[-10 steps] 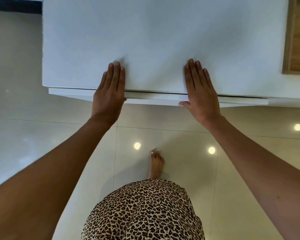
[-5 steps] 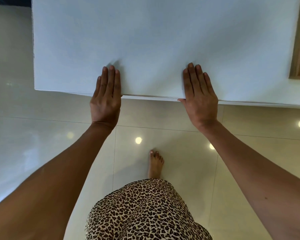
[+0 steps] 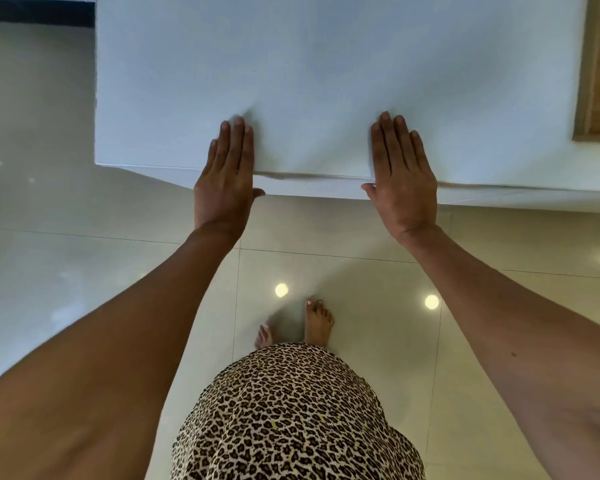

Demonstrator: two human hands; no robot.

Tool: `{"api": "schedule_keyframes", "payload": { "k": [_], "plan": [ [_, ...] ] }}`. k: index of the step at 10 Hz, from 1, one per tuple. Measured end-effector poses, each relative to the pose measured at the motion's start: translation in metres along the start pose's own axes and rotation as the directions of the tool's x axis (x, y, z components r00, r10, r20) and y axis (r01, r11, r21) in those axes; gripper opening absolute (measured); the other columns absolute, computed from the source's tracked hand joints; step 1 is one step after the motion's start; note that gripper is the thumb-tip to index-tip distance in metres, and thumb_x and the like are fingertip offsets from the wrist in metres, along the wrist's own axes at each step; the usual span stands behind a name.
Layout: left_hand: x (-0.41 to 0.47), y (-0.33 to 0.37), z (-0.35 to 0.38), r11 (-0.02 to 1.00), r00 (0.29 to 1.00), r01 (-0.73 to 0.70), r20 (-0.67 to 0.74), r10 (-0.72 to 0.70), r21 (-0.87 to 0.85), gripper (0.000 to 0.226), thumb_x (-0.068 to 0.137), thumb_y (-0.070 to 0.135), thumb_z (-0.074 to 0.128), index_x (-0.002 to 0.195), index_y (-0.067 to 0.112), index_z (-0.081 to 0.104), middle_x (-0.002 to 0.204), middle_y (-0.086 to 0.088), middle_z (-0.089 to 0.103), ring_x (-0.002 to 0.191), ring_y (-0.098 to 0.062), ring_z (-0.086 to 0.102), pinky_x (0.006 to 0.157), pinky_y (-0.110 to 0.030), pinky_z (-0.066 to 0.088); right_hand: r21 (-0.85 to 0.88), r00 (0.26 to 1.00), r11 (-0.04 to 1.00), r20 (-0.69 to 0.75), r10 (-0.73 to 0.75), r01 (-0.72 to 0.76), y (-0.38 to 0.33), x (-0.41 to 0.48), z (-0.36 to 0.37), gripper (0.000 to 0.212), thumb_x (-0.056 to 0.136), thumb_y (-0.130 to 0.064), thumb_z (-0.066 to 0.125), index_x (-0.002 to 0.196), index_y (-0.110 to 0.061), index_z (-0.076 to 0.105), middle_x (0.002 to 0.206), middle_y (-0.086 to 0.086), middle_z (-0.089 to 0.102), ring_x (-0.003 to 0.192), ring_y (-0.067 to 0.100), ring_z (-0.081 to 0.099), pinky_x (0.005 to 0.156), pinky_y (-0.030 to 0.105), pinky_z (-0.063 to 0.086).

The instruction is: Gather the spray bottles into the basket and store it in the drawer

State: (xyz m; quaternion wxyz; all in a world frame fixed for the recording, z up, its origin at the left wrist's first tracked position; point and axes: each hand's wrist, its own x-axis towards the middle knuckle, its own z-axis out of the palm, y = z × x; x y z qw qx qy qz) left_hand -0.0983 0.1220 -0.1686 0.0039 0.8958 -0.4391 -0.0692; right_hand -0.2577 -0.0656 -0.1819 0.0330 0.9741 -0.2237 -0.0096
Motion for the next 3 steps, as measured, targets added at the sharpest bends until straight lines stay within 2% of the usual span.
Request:
{"api": "schedule_keyframes", "payload": {
  "k": [1, 2, 3],
  "plan": [
    [-0.003, 0.0, -0.007, 0.999, 0.999, 0.004, 0.05, -0.001, -0.042, 0.097, 0.078, 0.033, 0.066, 0.143, -0.001, 0.002, 0.156, -0.019, 0.005, 0.144, -0.032, 0.003, 0.117, -0.037, 0.006, 0.061, 0.997, 0.998, 0.072, 0.021, -0.025, -0.004, -0.004, -0.008, 0.097, 0.075, -0.028, 0.073, 0.144, 0.001, 0.011, 0.154, 0.02, 0.018, 0.143, 0.034, 0.016, 0.118, 0.042, 0.012],
    [-0.011, 0.015, -0.03, 0.997, 0.999, -0.008, 0.049, 0.011, -0.077, 0.095, 0.084, 0.044, 0.055, 0.143, 0.0, -0.005, 0.156, -0.019, -0.003, 0.144, -0.034, -0.004, 0.116, -0.039, 0.0, 0.113, 0.995, 0.993, 0.1, 0.028, -0.04, -0.011, -0.013, -0.03, 0.091, 0.084, -0.039, 0.062, 0.143, 0.003, 0.007, 0.155, 0.022, 0.011, 0.144, 0.033, 0.009, 0.119, 0.043, 0.009],
    [-0.018, 0.024, -0.051, 0.992, 0.999, -0.046, 0.02, 0.049, -0.117, 0.089, 0.088, 0.046, 0.047, 0.143, 0.0, -0.006, 0.156, -0.019, -0.004, 0.144, -0.033, -0.007, 0.116, -0.039, -0.003, 0.139, 0.998, 0.99, 0.062, 0.02, -0.028, -0.013, -0.02, -0.052, 0.086, 0.088, -0.041, 0.055, 0.143, 0.003, 0.007, 0.154, 0.022, 0.011, 0.144, 0.033, 0.009, 0.119, 0.042, 0.009]
  ]
}}
